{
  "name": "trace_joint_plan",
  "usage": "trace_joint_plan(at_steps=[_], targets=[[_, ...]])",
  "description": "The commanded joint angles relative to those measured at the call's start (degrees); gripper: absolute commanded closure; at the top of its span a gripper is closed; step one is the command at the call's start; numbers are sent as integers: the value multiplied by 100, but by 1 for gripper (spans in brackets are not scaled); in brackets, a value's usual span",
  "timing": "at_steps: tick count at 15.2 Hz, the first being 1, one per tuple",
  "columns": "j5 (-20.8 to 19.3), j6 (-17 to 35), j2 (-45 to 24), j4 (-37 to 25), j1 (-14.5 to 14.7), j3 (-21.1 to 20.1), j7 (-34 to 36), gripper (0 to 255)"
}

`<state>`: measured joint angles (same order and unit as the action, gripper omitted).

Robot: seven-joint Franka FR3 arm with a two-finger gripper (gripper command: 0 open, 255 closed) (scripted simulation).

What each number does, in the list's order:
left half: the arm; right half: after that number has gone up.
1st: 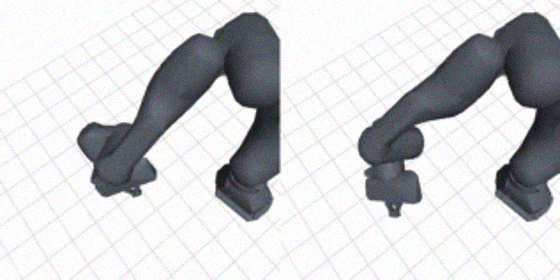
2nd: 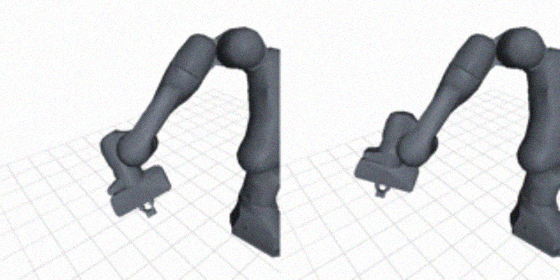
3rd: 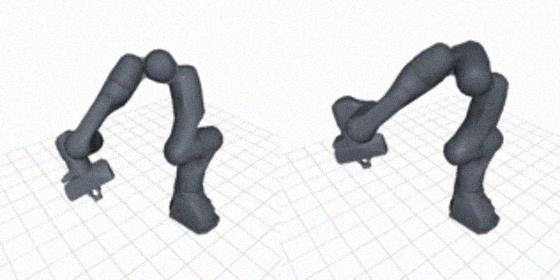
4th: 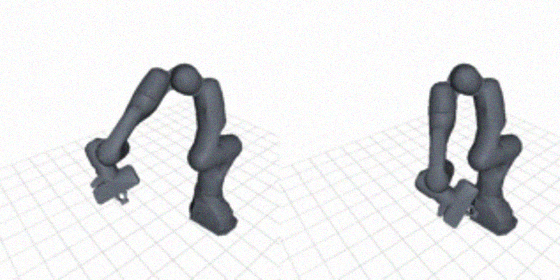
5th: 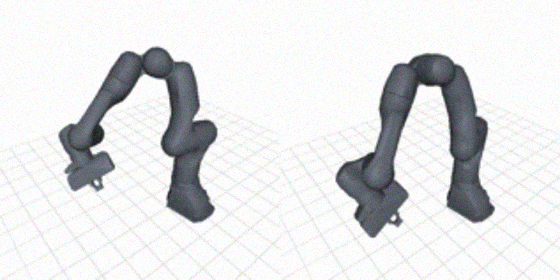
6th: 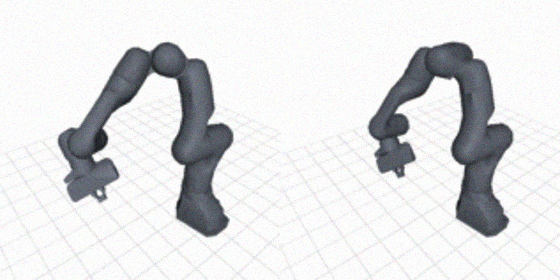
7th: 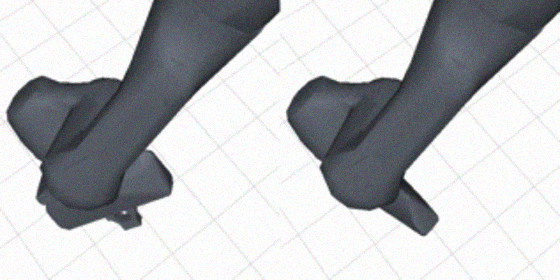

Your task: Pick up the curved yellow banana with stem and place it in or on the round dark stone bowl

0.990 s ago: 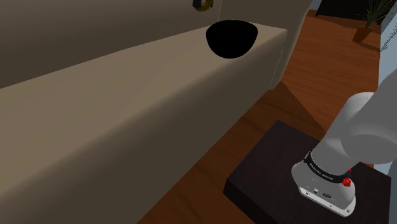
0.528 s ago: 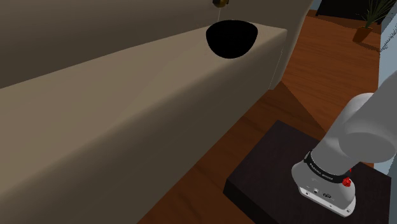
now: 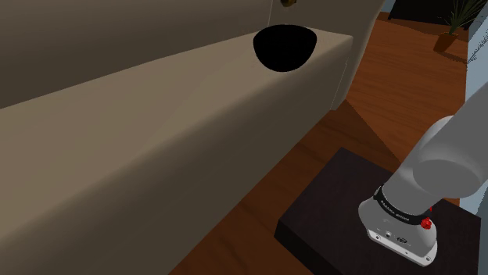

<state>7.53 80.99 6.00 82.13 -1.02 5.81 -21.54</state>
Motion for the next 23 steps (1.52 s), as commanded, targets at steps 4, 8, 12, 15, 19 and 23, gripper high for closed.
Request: trace_joint_plan(at_steps=[4, 8, 12, 15, 19, 23], targets=[[-24, 376, 178, 561, -16, 13, -90, 255], [-41, 716, 323, 1047, -14, 1, -119, 255], [-51, 1014, 432, 1453, -14, -9, -145, 255], [-51, 1013, 430, 1451, -14, -9, -145, 255], [-51, 1012, 430, 1450, -14, -9, -145, 255], [-51, 1012, 430, 1450, -14, -9, -145, 0]])
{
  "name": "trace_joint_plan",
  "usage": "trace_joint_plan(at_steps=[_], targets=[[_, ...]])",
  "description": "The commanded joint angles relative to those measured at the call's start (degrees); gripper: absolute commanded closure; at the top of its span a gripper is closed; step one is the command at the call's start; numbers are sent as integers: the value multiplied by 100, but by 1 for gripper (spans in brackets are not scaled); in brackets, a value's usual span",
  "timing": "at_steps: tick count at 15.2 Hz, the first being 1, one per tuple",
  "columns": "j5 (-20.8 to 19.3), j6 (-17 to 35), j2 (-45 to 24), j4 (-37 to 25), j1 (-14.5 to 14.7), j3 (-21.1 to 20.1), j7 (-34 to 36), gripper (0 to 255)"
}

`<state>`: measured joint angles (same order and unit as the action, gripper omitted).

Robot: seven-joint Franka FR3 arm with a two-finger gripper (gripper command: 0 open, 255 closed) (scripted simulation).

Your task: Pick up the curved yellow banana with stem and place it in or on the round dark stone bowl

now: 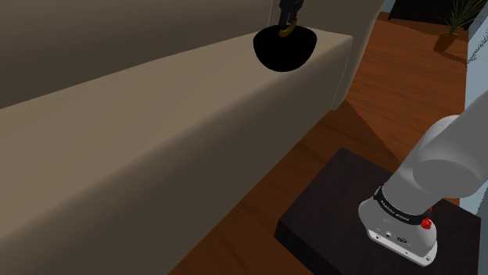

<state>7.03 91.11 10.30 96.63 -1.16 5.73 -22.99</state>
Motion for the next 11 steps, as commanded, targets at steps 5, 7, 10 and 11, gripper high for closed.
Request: trace_joint_plan(at_steps=[5, 7, 10, 11], targets=[[20, -623, -185, -802, -25, 54, -2, 0], [29, -794, -250, -1036, -32, 70, -4, 0], [29, -794, -250, -1036, -32, 70, -4, 0], [29, -794, -250, -1036, -32, 70, -4, 0]])
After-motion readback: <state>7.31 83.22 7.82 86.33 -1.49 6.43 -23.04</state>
